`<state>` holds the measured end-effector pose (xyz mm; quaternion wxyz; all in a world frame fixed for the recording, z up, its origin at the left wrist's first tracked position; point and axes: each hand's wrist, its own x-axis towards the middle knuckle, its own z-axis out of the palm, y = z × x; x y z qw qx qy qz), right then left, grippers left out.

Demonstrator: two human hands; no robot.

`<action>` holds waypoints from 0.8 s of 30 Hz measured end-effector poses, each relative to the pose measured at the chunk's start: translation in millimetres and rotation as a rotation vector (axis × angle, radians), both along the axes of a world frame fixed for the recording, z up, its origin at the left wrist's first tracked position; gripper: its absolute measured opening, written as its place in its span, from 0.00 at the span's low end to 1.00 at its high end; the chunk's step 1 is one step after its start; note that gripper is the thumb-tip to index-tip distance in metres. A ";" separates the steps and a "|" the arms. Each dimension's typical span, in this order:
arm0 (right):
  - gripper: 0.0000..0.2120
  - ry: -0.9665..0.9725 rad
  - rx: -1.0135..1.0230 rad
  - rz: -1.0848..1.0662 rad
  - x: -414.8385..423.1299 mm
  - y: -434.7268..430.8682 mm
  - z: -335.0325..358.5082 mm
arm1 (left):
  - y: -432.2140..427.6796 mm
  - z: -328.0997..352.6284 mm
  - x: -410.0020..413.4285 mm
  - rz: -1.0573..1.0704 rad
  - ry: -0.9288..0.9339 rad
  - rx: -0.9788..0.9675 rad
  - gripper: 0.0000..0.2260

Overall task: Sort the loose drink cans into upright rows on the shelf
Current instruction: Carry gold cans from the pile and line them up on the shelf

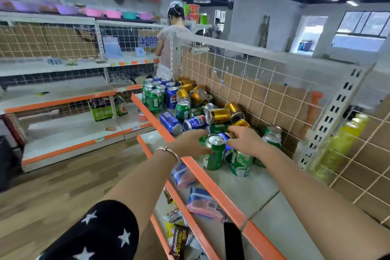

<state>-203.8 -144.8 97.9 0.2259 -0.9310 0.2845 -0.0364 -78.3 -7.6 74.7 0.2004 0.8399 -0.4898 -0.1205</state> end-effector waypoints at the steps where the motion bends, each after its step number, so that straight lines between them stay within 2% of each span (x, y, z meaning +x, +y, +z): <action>1: 0.29 0.019 0.010 -0.015 12.7 -5.1 0.4 | -7.8 -1.2 12.5 -0.014 -0.006 0.003 0.26; 5: 0.27 0.063 -0.004 -0.111 60.7 -27.7 -2.8 | -43.5 -5.3 65.8 -0.091 -0.019 0.007 0.20; 11: 0.14 0.021 -0.025 -0.439 102.5 -68.8 -17.2 | -96.1 -6.1 131.0 -0.188 -0.004 -0.074 0.15; 16: 0.08 0.068 0.065 -0.709 102.1 -90.5 -27.4 | -146.2 -5.2 149.5 -0.245 -0.048 -0.126 0.21; 18: 0.10 0.100 0.130 -0.749 105.4 -94.9 -33.8 | -164.7 -4.4 150.9 -0.245 -0.049 -0.120 0.22; 22: 0.16 0.022 0.257 -0.838 117.9 -105.4 -43.6 | -191.4 -10.9 152.6 -0.281 -0.141 -0.018 0.24; 24: 0.23 0.036 0.271 -0.856 123.6 -109.2 -48.3 | -198.8 -18.0 153.5 -0.312 -0.205 0.062 0.25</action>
